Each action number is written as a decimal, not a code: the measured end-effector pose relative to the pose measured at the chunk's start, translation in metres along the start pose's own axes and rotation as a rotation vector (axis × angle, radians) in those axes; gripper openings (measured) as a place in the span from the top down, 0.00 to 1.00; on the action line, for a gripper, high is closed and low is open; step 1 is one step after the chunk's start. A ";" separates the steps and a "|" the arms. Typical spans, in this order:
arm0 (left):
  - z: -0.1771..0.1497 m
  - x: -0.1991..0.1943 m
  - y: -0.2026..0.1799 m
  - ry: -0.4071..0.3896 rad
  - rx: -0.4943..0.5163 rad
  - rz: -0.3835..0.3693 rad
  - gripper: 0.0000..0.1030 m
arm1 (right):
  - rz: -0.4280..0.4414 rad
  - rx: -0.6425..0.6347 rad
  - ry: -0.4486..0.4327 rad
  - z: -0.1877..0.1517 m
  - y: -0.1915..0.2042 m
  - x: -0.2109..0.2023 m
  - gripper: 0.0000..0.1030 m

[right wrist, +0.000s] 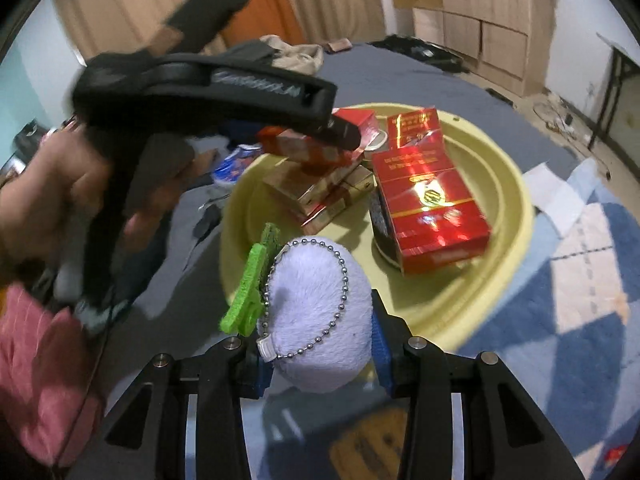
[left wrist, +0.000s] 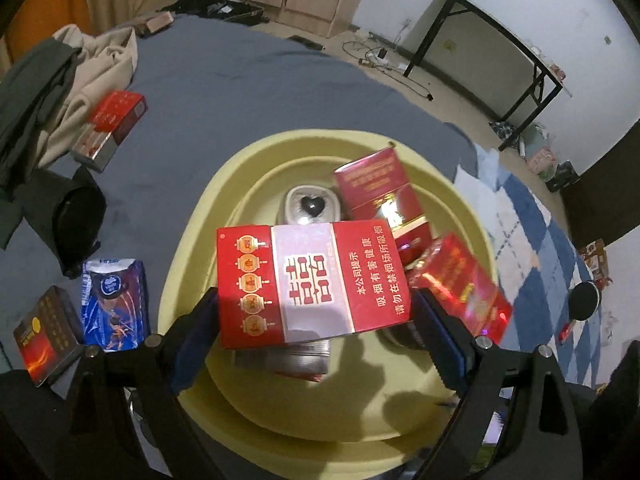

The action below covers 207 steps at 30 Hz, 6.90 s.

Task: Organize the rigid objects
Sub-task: 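Carry both objects to the yellow tray and release them, then move both tools back over the rug toward the foam cylinder and red box, then grasp the small red box with the left tool while the right tool grasps the black foam cylinder, then carry both objects to the yellow tray and release them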

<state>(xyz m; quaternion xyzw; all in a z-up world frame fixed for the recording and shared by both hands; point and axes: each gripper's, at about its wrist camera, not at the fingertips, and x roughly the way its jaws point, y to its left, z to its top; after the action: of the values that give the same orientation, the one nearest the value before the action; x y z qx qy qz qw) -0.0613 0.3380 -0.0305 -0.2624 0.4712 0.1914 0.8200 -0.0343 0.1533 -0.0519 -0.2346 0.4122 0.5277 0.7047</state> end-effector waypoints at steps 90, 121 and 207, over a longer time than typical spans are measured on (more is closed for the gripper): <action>-0.172 -0.001 -0.334 0.053 0.532 -0.177 0.00 | -0.399 0.526 -0.129 -0.205 -0.230 -0.260 0.00; -0.185 0.003 -0.344 0.024 0.707 -0.231 0.00 | -0.395 0.506 -0.102 -0.200 -0.227 -0.248 0.00; -0.063 0.012 -0.017 -0.041 0.168 -0.016 0.77 | -0.174 -0.015 -0.036 0.007 -0.015 0.030 0.47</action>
<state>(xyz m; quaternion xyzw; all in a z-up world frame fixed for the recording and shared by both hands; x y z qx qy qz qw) -0.0883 0.2872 -0.0625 -0.1925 0.4668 0.1500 0.8500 -0.0148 0.1703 -0.0746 -0.2655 0.3736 0.4716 0.7534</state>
